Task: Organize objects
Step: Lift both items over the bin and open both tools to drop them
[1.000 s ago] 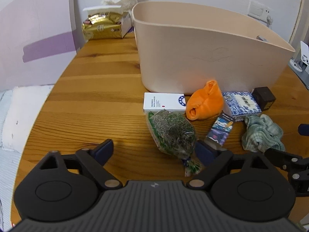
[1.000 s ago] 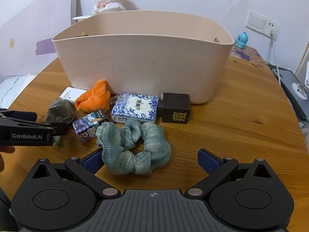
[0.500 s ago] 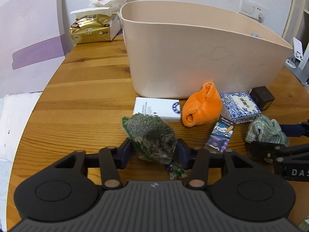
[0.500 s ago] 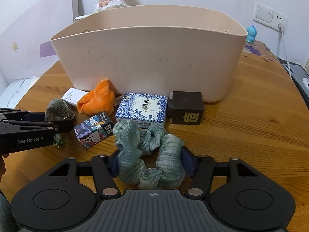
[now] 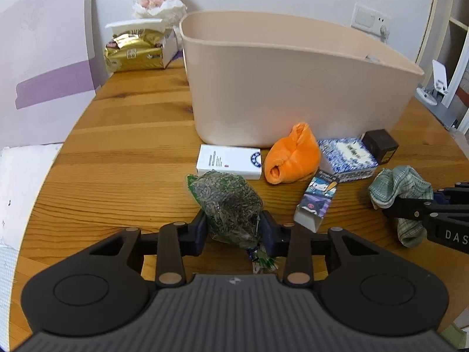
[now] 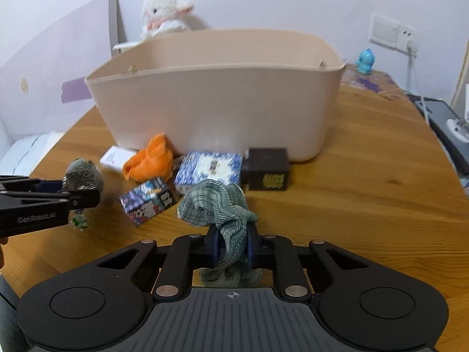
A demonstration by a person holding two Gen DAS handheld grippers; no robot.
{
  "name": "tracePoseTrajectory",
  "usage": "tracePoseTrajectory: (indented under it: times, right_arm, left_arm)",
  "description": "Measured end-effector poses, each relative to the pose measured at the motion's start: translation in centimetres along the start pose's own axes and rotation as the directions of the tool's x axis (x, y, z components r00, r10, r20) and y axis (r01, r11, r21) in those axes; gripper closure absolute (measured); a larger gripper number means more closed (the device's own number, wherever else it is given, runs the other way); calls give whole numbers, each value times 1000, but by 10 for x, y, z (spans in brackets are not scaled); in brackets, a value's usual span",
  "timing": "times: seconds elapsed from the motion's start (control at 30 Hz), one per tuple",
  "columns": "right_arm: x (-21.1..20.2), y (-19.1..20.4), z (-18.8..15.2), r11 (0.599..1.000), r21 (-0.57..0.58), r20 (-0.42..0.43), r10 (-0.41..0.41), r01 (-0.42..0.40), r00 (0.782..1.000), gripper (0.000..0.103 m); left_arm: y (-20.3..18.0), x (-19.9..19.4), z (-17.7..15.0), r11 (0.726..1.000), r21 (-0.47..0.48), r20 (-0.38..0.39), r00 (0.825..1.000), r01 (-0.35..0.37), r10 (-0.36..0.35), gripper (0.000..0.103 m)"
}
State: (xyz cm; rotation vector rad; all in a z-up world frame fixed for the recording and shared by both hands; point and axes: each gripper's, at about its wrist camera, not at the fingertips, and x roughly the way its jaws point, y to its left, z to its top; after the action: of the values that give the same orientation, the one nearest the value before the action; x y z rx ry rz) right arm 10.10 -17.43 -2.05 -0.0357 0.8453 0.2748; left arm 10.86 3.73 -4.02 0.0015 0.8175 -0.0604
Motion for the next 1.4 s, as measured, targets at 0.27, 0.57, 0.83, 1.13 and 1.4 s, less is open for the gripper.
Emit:
tracePoseTrajectory:
  times: [0.27, 0.57, 0.83, 1.13, 1.4]
  right_arm:
    - [-41, -10, 22, 1000, 16, 121, -23, 21, 992, 87]
    - [-67, -26, 77, 998, 23, 271, -59, 54, 961, 87]
    - [-40, -47, 134, 997, 32, 306, -72, 66, 949, 87]
    - [25, -51, 157, 993, -14, 158, -110, 114, 981, 86]
    - [55, -54, 153, 992, -24, 62, -121, 123, 991, 62]
  left_arm:
    - [-3, -41, 9, 1000, 14, 107, 994, -5, 4, 63]
    - [-14, -68, 48, 998, 58, 236, 972, -23, 9, 63]
    - [-30, -47, 99, 994, 80, 299, 953, -68, 41, 63]
    - [-45, 25, 143, 988, 119, 195, 978, -97, 72, 63]
    - [-52, 71, 143, 983, 152, 49, 994, -99, 93, 58]
